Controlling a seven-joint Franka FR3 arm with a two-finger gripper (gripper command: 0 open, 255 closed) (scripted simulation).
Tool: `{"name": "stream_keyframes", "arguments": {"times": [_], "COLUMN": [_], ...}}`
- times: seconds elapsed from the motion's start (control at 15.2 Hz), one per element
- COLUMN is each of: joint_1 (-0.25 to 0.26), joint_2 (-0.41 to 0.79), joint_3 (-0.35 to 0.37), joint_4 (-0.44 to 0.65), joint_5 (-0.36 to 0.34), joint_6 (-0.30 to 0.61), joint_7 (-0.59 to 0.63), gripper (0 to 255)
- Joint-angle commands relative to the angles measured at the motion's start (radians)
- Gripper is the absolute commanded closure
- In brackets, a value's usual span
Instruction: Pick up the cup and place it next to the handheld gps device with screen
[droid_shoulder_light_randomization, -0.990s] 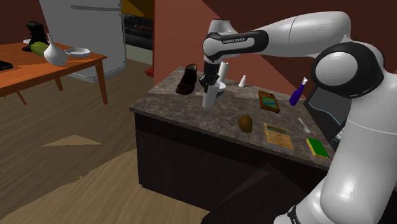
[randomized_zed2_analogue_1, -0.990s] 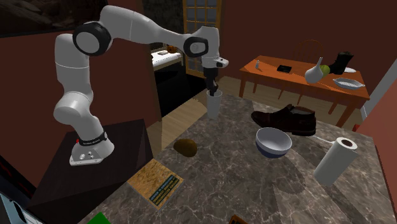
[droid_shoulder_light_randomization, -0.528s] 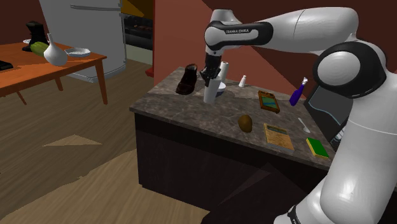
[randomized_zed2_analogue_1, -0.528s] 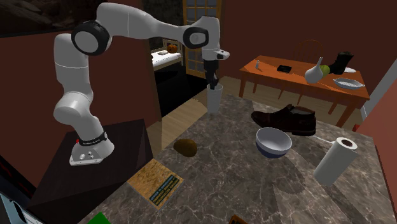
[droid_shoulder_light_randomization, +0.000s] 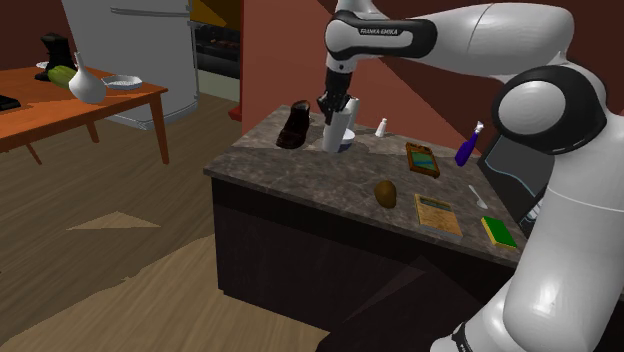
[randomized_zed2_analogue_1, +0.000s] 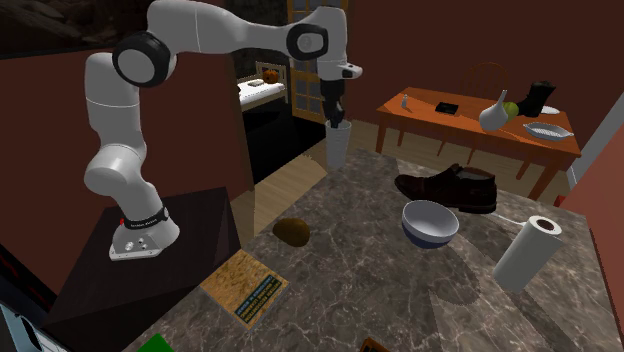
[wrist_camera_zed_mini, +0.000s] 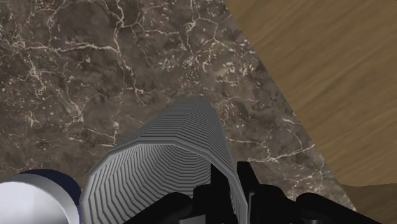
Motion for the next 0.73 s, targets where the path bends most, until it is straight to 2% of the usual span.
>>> {"name": "stream_keyframes", "arguments": {"times": [0.0, 0.66], "joint_1": [0.0, -0.001], "joint_2": [0.002, 0.04], "joint_3": [0.0, -0.001], "joint_4": [0.029, 0.22], "joint_5": [0.001, 0.003], "joint_6": [-0.027, -0.18], "joint_7": [-0.002, -0.013], "gripper": [255, 255]}}
